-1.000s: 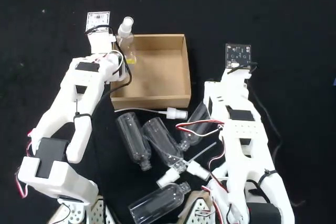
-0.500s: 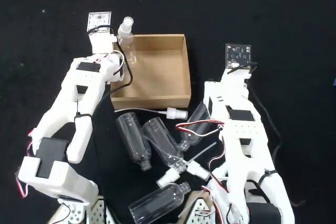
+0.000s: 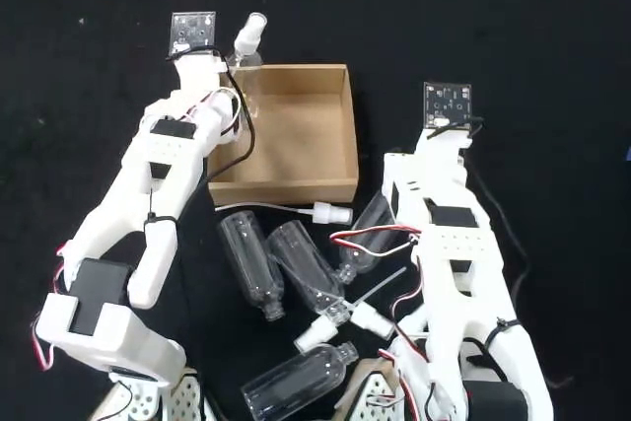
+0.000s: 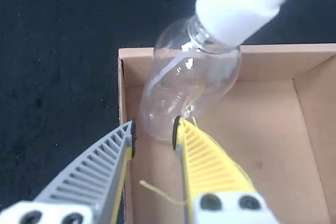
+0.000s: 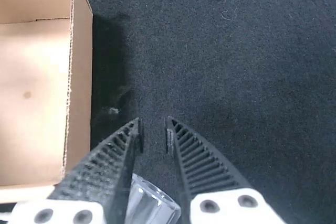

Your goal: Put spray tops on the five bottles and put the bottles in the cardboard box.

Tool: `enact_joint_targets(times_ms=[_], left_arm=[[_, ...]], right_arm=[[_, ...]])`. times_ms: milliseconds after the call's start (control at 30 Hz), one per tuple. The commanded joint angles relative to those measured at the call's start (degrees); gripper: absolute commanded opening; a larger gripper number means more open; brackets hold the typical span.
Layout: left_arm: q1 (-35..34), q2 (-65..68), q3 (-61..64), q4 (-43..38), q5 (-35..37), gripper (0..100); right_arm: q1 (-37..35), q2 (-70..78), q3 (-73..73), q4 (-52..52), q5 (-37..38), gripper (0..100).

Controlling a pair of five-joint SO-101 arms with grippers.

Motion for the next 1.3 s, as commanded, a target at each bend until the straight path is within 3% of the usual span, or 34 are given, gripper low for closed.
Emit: enact_joint_targets(times_ms=[0, 333, 1133, 1267], left_arm=[[0.66, -3.16, -0.40, -1.32, 0.53, 13], [0.57, -3.87, 0.22, 5.45, 0.44, 13], [1.10, -3.96, 0.92, 5.80, 2.81, 13], [-2.59, -7.91, -2.77, 13.98, 3.25, 13]], right_arm=[[-0.79, -0.04, -0.57, -2.02, -0.18, 6.0], [-0.79, -0.04, -0.57, -2.02, -0.18, 6.0], [-0.79, -0.04, -0.48, -2.02, -0.18, 6.0], [-0.79, -0.04, -0.48, -2.02, -0.18, 6.0]])
